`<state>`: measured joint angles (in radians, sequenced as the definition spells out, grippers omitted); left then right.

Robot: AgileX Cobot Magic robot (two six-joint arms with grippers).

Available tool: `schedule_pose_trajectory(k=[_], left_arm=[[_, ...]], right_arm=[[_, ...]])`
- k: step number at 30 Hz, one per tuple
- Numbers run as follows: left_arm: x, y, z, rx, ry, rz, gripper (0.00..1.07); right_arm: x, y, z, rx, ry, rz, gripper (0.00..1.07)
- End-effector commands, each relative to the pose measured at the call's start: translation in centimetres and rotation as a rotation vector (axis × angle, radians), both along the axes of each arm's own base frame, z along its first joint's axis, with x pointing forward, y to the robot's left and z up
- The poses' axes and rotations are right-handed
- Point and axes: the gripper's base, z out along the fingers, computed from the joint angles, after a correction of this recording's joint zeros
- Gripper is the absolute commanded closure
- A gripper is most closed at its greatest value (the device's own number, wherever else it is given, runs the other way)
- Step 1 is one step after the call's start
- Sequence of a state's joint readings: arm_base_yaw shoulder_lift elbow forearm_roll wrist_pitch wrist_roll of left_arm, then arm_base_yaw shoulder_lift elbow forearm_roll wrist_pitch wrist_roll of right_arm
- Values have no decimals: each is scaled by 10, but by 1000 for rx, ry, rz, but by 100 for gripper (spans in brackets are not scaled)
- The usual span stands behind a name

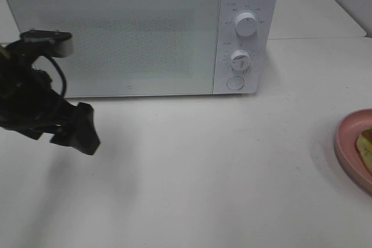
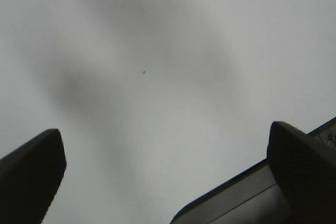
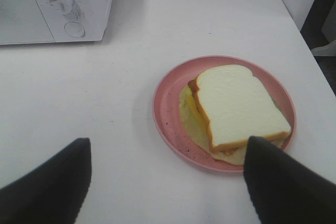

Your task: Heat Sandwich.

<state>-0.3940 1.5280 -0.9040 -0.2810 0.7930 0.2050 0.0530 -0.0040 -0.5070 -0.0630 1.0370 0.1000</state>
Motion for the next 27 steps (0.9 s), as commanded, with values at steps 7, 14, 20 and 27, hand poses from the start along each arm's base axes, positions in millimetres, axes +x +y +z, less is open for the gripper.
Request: schedule_pose_trajectory(k=[7,14,20,27], left_arm=[[-13,86,39,27,41,258,6],[-32,108,61,32,17,353,6],[-62,116,87,102,-68,401,6],[-108,120,114,110,-242,429,6]], right_arm=[[-4,0,-1,-7,-25,-2,31],[-4,0,-1,-7,-25,-2,31],[-4,0,-1,-7,-25,-2,31],[-4,0,-1,-7,-25,-2,31]])
